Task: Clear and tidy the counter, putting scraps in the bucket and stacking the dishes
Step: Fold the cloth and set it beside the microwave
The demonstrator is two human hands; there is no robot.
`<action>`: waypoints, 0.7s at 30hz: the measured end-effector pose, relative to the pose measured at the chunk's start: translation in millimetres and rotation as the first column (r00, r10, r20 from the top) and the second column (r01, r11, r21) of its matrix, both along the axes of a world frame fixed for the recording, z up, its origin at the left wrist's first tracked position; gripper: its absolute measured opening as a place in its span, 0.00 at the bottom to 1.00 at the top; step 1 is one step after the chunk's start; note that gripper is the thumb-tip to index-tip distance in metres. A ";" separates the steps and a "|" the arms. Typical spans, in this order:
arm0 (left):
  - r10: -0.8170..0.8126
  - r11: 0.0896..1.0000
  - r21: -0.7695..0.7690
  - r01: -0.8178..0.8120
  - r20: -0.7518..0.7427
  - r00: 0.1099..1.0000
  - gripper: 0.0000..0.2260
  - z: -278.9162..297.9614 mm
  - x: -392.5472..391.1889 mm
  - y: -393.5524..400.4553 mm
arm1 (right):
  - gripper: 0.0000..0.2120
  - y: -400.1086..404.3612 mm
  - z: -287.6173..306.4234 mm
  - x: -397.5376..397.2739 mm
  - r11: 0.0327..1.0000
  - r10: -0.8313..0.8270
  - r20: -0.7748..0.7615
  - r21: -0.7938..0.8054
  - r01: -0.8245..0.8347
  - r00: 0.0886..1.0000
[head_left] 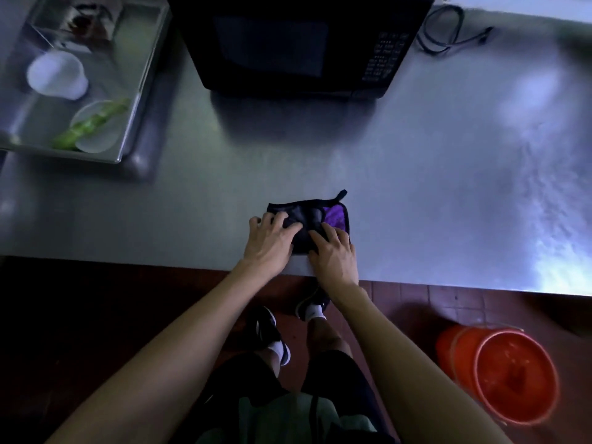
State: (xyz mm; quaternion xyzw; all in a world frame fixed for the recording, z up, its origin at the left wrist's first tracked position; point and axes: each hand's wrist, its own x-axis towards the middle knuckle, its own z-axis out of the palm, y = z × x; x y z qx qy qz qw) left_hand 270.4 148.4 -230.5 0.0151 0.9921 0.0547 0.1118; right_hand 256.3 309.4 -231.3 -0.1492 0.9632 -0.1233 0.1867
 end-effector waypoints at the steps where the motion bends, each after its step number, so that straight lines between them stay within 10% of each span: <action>1: -0.005 1.000 0.001 0.005 0.003 1.000 0.21 0.6 8.9 3.0 | 0.21 2.3 0.8 9.1 1.000 0.002 0.000 0.004 -0.002 1.000; 21: 0.193 0.980 0.043 -0.193 0.012 0.981 0.12 41.2 130.6 98.2 | 0.17 97.2 22.6 111.5 0.922 0.102 0.016 -0.377 -0.088 0.995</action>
